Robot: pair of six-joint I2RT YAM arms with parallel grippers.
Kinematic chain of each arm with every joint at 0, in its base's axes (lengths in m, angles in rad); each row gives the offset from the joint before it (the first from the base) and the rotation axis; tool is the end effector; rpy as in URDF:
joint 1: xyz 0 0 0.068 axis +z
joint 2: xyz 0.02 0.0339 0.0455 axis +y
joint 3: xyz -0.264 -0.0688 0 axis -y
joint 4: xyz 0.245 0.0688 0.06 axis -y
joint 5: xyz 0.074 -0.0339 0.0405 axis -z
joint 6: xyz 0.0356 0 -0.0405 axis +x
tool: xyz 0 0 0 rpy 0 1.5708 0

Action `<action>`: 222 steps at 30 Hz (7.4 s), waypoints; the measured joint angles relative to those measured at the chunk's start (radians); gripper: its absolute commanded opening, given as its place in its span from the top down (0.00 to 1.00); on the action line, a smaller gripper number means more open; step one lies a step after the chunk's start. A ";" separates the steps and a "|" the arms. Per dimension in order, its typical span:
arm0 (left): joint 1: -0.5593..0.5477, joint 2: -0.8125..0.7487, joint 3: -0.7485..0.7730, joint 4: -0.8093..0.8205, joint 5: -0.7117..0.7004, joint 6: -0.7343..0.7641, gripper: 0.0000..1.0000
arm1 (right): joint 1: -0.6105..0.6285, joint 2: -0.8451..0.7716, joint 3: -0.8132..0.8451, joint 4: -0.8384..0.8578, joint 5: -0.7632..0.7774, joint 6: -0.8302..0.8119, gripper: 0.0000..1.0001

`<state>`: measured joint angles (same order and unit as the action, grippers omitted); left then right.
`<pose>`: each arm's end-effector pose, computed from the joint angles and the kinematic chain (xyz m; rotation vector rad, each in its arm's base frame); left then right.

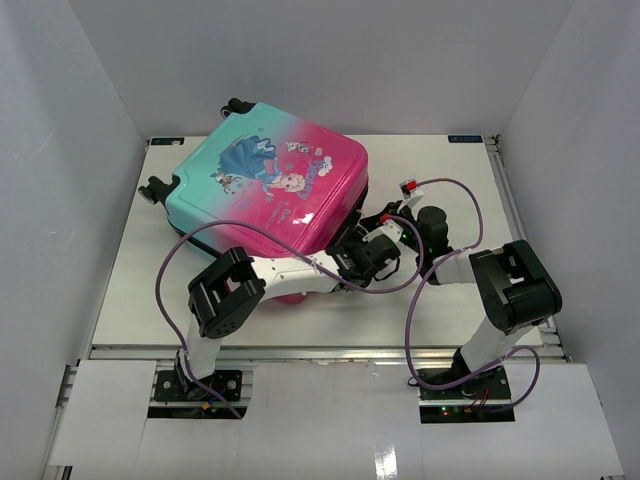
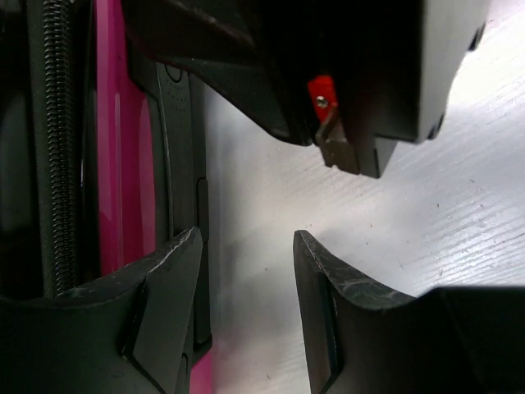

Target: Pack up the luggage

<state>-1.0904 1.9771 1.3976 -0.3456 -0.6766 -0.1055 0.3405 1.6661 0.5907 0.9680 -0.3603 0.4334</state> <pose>0.2154 -0.3652 0.1908 0.8258 2.0963 0.2292 0.2984 0.1191 0.1778 -0.2019 1.7378 0.8763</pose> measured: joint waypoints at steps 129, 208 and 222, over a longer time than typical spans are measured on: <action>0.041 -0.682 -0.666 -0.014 0.294 -0.080 1.00 | 0.237 -0.215 -0.144 0.046 -0.062 -0.185 0.42; 0.055 -0.790 -0.735 0.042 0.285 -0.154 1.00 | 0.173 -0.065 0.134 -0.258 0.275 -0.279 0.92; 0.041 -0.799 -0.752 0.071 0.286 -0.146 1.00 | 0.100 0.119 0.347 -0.316 0.046 -0.358 0.92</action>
<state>-1.0492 1.1778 0.6453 -0.2750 -0.3904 -0.2512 0.4409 1.7848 0.9379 0.6522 -0.3147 0.0757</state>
